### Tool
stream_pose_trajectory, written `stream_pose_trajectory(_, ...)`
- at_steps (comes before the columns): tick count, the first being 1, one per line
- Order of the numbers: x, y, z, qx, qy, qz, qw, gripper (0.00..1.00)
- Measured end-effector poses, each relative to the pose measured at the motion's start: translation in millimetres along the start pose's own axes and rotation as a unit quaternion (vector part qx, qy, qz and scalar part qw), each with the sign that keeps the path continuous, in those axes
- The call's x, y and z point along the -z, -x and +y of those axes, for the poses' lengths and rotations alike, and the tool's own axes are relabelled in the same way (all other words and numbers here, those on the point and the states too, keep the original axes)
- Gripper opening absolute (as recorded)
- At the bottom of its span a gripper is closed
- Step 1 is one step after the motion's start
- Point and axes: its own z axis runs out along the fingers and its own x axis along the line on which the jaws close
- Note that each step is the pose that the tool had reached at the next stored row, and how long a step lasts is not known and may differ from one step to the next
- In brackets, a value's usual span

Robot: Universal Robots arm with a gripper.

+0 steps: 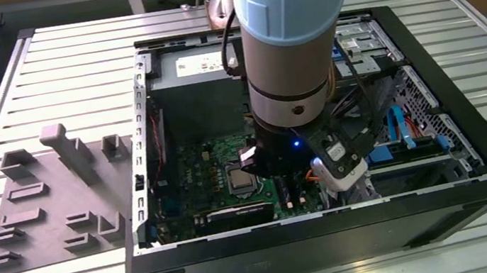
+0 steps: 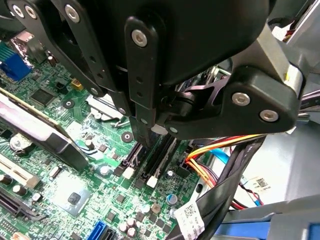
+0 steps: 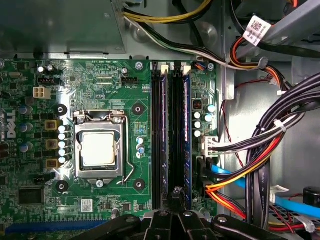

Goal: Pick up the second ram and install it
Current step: 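Press down the second ram until it locks into place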

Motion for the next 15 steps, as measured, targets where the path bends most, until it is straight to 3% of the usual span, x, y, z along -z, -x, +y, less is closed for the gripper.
stream_pose_trajectory(15,-9.6,-0.8,-0.2,0.000,-0.0008,0.0001,1.0000,0.11)
